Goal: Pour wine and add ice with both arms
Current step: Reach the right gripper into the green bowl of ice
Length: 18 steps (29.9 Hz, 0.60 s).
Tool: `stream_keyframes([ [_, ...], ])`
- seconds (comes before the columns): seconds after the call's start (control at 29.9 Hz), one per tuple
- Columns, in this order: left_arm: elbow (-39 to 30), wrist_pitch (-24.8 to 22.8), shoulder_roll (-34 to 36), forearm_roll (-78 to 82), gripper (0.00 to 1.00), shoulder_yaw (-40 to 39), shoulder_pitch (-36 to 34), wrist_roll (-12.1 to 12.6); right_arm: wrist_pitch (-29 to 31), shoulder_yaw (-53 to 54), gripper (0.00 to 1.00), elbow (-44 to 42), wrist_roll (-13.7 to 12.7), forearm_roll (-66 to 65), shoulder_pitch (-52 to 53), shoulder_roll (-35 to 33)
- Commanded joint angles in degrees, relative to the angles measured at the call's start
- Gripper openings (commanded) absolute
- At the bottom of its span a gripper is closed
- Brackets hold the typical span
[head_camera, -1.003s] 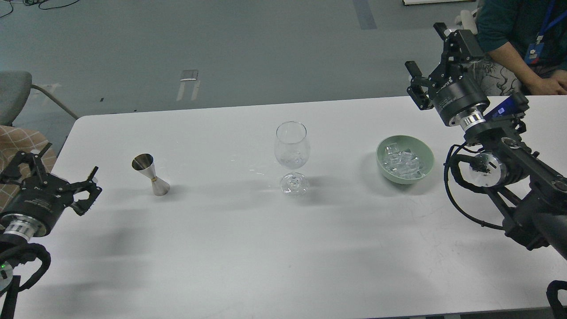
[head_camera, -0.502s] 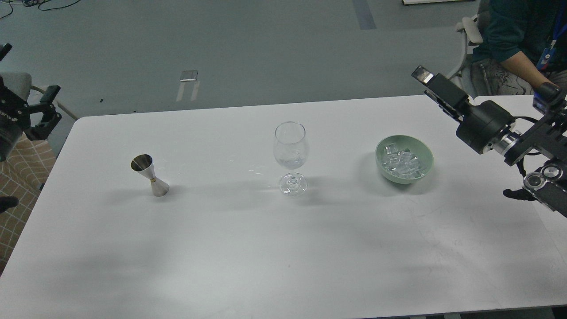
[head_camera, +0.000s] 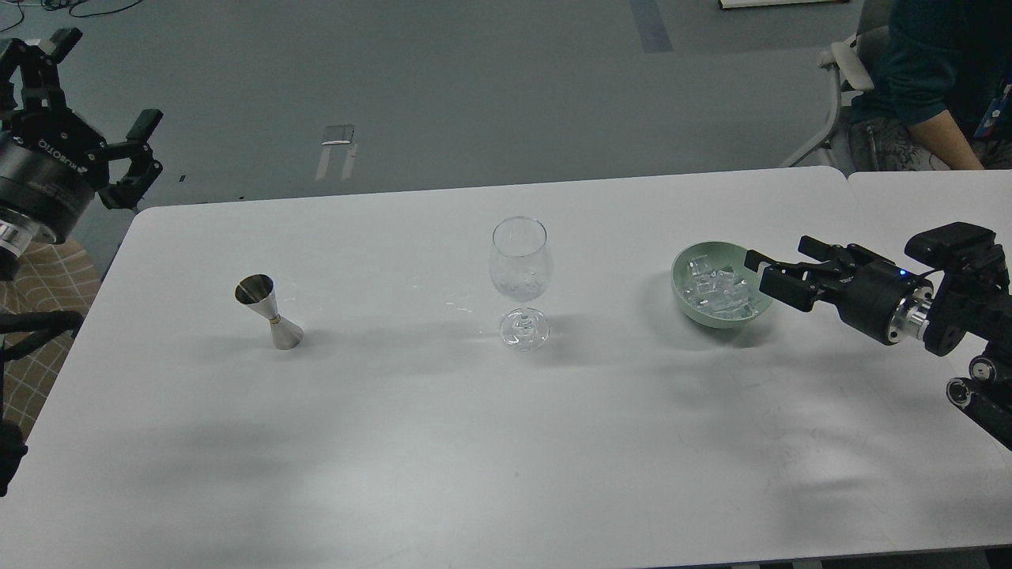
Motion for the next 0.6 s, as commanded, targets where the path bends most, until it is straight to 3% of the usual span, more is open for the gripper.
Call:
stream_keyframes([
  [0.0, 0.02, 0.0, -0.29, -0.05, 0.98, -0.12, -0.13, -0.05, 0.01, -4.39, 1.0, -2.53, -0.01, -0.13, 3.03, 1.31],
  [0.37, -0.16, 0.0, -0.99, -0.05, 0.98, -0.2, -0.22, -0.23, 0.01, -9.31, 0.96, -6.84, -0.01, -0.3, 7.25, 4.65],
  [0.47, -0.16, 0.0, -0.99, -0.05, 0.98, -0.2, -0.22, -0.23, 0.01, -9.4, 0.92, -7.19, -0.01, -0.57, 7.43, 4.74],
  [0.54, -0.25, 0.0, -1.08, -0.05, 0.98, -0.2, -0.13, -0.23, 0.1, -9.49, 0.8, -7.36, -0.01, -2.31, 7.52, 4.74],
  [0.57, -0.25, 0.0, -1.08, -0.05, 0.98, -0.2, -0.13, -0.23, 0.1, -9.49, 0.79, -7.37, -0.01, -2.67, 7.52, 4.74],
])
